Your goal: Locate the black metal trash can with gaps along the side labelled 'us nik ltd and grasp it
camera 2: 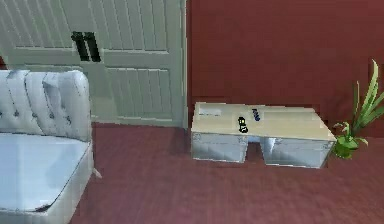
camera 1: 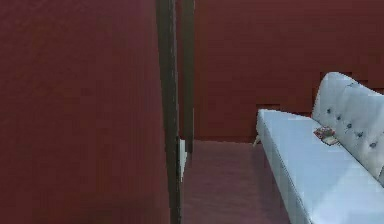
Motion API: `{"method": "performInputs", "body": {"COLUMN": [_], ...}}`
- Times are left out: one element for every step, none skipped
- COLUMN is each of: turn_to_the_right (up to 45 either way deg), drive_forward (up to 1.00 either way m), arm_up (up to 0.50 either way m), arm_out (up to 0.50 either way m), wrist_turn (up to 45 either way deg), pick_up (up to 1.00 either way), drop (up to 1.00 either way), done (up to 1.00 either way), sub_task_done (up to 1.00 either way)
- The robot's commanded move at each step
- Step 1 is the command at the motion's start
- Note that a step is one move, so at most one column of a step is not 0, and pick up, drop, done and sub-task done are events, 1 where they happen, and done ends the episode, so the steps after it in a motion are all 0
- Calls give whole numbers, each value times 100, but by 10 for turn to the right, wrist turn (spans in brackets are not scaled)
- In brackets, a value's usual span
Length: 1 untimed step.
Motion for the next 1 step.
{"method": "performInputs", "body": {"turn_to_the_right": [450], "drive_forward": [0], "arm_up": [0], "arm_out": [0], "wrist_turn": [0], "pick_up": [0], "drop": [0], "done": [0], "sub_task_done": [0]}}
